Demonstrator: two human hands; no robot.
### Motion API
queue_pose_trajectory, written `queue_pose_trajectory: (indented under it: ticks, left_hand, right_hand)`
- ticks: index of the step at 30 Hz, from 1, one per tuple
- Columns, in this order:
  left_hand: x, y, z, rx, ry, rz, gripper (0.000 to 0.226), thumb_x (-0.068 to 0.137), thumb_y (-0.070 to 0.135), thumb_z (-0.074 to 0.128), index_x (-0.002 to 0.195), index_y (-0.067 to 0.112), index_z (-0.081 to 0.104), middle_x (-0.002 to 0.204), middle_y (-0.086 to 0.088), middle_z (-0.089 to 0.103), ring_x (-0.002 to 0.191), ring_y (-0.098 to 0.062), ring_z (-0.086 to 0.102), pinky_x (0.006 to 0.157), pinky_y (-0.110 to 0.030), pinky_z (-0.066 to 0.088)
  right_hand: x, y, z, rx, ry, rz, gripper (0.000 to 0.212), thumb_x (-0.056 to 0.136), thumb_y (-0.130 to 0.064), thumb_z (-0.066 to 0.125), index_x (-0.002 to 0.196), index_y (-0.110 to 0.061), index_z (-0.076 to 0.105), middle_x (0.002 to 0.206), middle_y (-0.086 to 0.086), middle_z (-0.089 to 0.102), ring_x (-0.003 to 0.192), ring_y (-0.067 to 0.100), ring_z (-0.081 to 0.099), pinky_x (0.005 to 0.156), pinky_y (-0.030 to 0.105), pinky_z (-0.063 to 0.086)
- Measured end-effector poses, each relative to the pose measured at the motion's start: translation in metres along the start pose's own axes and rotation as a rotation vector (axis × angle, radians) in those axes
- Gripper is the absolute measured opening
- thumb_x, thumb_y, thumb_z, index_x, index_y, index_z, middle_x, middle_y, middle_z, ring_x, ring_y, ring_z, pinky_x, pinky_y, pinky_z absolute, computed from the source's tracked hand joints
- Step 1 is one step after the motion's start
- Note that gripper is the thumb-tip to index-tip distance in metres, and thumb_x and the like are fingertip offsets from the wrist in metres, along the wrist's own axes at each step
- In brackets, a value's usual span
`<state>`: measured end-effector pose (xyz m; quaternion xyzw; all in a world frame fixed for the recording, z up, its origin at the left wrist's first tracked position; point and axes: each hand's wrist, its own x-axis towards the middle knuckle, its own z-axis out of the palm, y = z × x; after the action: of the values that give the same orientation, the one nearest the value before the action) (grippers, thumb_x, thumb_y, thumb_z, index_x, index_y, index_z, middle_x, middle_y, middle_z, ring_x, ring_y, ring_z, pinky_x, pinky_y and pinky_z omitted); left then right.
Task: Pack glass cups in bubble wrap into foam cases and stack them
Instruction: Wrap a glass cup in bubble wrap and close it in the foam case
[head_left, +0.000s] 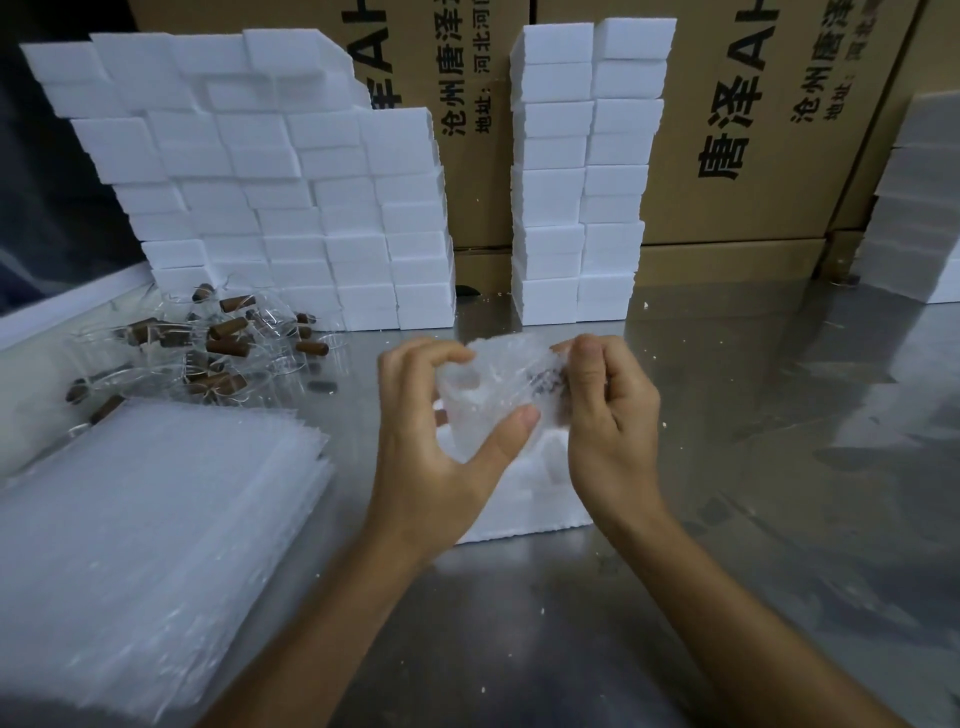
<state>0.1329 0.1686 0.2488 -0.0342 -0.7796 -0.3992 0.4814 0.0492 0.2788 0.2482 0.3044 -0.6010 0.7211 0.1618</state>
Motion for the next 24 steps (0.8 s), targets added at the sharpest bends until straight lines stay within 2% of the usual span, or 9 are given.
queue_pose_trajectory:
  ticks: [2, 4, 6, 8, 11, 14, 18, 21, 24]
  left_hand:
    - [0.0, 0.003, 0.0, -0.106, -0.057, -0.069, 0.034, 0.08, 0.041, 0.069, 0.11, 0.035, 0.054, 0.112, 0.014, 0.058, 0.106, -0.005, 0.058, 0.087, -0.01, 0.041]
    - [0.001, 0.002, -0.003, -0.096, -0.036, -0.058, 0.026, 0.08, 0.038, 0.068, 0.102, 0.031, 0.058, 0.103, 0.015, 0.064, 0.098, -0.004, 0.06, 0.085, -0.01, 0.041]
    - [0.004, 0.0, -0.008, -0.101, 0.0, -0.061, 0.021, 0.077, 0.037, 0.069, 0.095, 0.028, 0.061, 0.098, 0.007, 0.066, 0.093, -0.006, 0.061, 0.084, -0.013, 0.043]
    - [0.007, -0.001, -0.013, -0.108, -0.005, -0.055, 0.02, 0.074, 0.035, 0.069, 0.09, 0.026, 0.062, 0.095, -0.002, 0.065, 0.091, -0.008, 0.061, 0.083, -0.015, 0.044]
    - [0.007, -0.004, -0.017, -0.086, -0.091, -0.034, 0.02, 0.069, 0.032, 0.068, 0.084, 0.019, 0.062, 0.093, -0.004, 0.061, 0.092, -0.009, 0.059, 0.083, -0.018, 0.043]
    - [0.004, -0.005, -0.016, -0.057, -0.22, -0.04, 0.024, 0.064, 0.032, 0.067, 0.077, 0.012, 0.061, 0.093, 0.0, 0.056, 0.092, -0.007, 0.057, 0.084, -0.016, 0.04]
    - [0.005, -0.004, -0.018, -0.026, -0.239, -0.09, 0.027, 0.061, 0.035, 0.063, 0.072, 0.013, 0.051, 0.088, 0.0, 0.048, 0.085, -0.008, 0.05, 0.078, -0.016, 0.037]
    - [0.007, -0.007, -0.023, 0.008, -0.245, -0.1, 0.035, 0.061, 0.036, 0.061, 0.078, 0.011, 0.045, 0.081, -0.002, 0.045, 0.076, -0.017, 0.046, 0.071, -0.027, 0.036]
    - [0.007, -0.011, -0.023, -0.025, -0.257, -0.17, 0.043, 0.064, 0.035, 0.071, 0.091, 0.019, 0.043, 0.083, 0.0, 0.053, 0.074, -0.021, 0.055, 0.063, -0.034, 0.045]
  right_hand:
    - [-0.003, -0.004, 0.005, 0.195, -0.085, 0.165, 0.047, 0.093, -0.055, 0.037, 0.092, -0.018, 0.066, 0.082, -0.003, 0.067, 0.076, 0.012, 0.062, 0.067, 0.027, 0.052]
    - [-0.003, -0.005, 0.007, 0.485, -0.09, 0.451, 0.051, 0.091, -0.059, 0.037, 0.099, -0.021, 0.07, 0.093, 0.002, 0.073, 0.088, 0.017, 0.069, 0.077, 0.031, 0.057]
    - [-0.001, -0.007, 0.005, 0.735, -0.091, 0.686, 0.038, 0.097, -0.044, 0.049, 0.104, -0.013, 0.07, 0.098, 0.007, 0.073, 0.093, 0.021, 0.071, 0.08, 0.034, 0.058]
    - [0.003, -0.008, 0.001, 0.852, -0.136, 0.811, 0.023, 0.089, -0.022, 0.062, 0.104, -0.005, 0.067, 0.102, 0.013, 0.069, 0.096, 0.025, 0.068, 0.087, 0.036, 0.057]
    - [0.006, -0.007, -0.005, 0.927, -0.225, 0.914, 0.042, 0.083, -0.008, 0.064, 0.123, 0.006, 0.06, 0.117, 0.019, 0.063, 0.102, 0.026, 0.063, 0.1, 0.033, 0.052]
    - [0.009, -0.005, -0.007, 0.764, -0.247, 0.847, 0.04, 0.088, -0.002, 0.061, 0.127, 0.009, 0.059, 0.126, 0.024, 0.064, 0.099, 0.025, 0.063, 0.089, 0.031, 0.054]
    - [0.008, -0.005, -0.006, 0.385, -0.18, 0.481, 0.021, 0.082, 0.005, 0.071, 0.096, -0.009, 0.076, 0.093, 0.014, 0.076, 0.071, 0.019, 0.069, 0.058, 0.027, 0.056]
    - [0.002, -0.009, -0.005, 0.201, -0.293, 0.178, 0.028, 0.083, 0.012, 0.068, 0.089, -0.013, 0.078, 0.087, 0.004, 0.077, 0.065, 0.01, 0.07, 0.053, 0.02, 0.054]
    - [0.0, -0.006, -0.005, 0.133, -0.342, 0.024, 0.031, 0.082, 0.014, 0.064, 0.089, -0.012, 0.077, 0.093, -0.001, 0.077, 0.08, 0.009, 0.072, 0.062, 0.02, 0.056]
